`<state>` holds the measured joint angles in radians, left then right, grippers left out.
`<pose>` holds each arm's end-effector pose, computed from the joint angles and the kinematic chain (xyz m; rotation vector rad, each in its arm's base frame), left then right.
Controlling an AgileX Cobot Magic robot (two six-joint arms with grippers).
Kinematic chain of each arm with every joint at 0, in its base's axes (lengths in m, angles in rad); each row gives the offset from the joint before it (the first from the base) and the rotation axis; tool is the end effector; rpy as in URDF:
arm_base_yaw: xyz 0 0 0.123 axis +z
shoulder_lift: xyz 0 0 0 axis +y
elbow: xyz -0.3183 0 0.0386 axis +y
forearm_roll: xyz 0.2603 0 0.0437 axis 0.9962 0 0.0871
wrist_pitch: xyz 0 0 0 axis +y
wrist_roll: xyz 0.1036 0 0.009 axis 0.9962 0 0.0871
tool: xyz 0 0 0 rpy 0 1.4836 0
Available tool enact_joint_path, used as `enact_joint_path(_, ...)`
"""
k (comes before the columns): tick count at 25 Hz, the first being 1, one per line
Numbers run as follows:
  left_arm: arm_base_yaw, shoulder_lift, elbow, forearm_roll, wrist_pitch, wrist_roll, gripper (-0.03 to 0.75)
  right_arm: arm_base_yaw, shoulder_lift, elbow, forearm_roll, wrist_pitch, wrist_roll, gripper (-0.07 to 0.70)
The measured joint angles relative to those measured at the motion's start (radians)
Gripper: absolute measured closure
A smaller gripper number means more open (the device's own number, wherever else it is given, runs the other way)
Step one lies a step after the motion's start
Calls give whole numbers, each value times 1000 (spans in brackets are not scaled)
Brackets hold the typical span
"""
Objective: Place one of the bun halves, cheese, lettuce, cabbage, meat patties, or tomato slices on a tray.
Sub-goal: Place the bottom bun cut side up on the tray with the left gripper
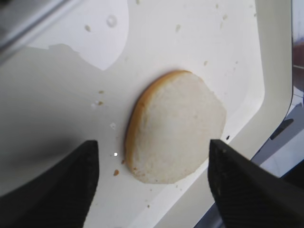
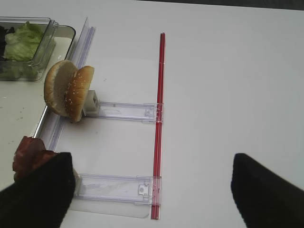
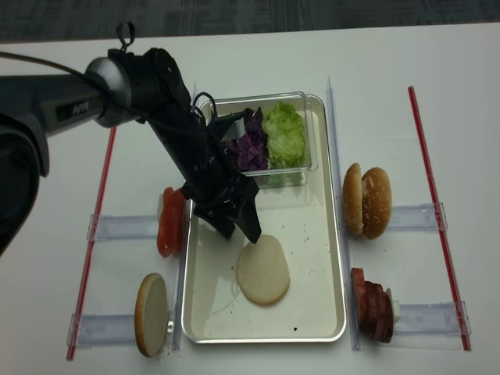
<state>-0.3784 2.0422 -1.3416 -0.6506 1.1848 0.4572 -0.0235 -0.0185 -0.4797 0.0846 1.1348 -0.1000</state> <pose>0.3445 -0.1998 0.1694 -0.7170 -2.7330 0.8429 -0.0225 0.0085 0.2644 -0.0886 2.1153 0.0290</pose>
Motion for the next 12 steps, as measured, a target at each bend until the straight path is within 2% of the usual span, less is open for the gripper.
enact_joint_path(7,0,-25,-47,91,4,-68,263,0,0,0,0,0,0,-46)
enact_joint_path(12,0,-78,-84,227,12,-178,264,0,0,0,0,0,0,-46)
